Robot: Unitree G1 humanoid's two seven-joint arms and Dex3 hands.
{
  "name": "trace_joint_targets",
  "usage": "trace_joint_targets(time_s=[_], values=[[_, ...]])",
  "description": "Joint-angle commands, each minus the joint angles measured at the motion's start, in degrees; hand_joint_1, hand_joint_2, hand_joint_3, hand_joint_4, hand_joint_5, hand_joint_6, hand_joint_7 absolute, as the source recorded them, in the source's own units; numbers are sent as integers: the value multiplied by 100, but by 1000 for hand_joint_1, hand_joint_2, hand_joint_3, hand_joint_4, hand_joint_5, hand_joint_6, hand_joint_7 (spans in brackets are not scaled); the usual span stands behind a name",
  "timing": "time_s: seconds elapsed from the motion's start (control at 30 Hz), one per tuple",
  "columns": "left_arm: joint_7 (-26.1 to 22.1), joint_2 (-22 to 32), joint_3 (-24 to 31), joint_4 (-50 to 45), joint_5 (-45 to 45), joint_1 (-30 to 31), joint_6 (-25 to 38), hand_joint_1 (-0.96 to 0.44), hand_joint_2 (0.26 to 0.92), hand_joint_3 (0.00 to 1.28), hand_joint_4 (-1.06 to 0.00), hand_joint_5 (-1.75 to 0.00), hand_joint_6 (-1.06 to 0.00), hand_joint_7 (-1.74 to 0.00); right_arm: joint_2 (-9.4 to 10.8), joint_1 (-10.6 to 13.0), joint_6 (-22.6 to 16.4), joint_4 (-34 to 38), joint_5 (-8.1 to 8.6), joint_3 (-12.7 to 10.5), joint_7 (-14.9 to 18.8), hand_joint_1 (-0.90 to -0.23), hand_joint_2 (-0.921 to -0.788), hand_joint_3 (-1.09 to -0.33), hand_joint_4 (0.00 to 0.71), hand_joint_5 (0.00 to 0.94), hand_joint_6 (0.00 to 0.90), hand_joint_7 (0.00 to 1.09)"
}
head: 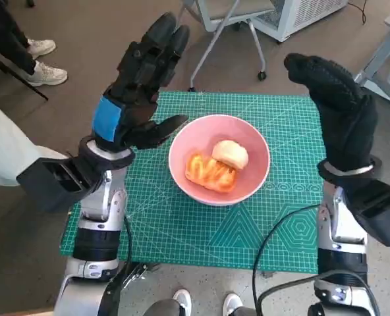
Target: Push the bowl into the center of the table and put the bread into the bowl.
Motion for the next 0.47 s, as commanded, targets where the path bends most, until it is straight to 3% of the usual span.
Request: trace_joint_targets(time_s=[0.03,0.47], values=[[-47,-41,3,-92,-41,100,-36,-622,921,370,-146,-7,0,-414,-16,-1,140,9,-48,48,-42,-697,-921,-781,177,0,59,474],[14,-149,0,-201,-6,200,-63,-611,921,368,-140,-3,1,-395,-96,-4,278,-103,-134,37,-112,-704,-921,-772,175,1,57,474]])
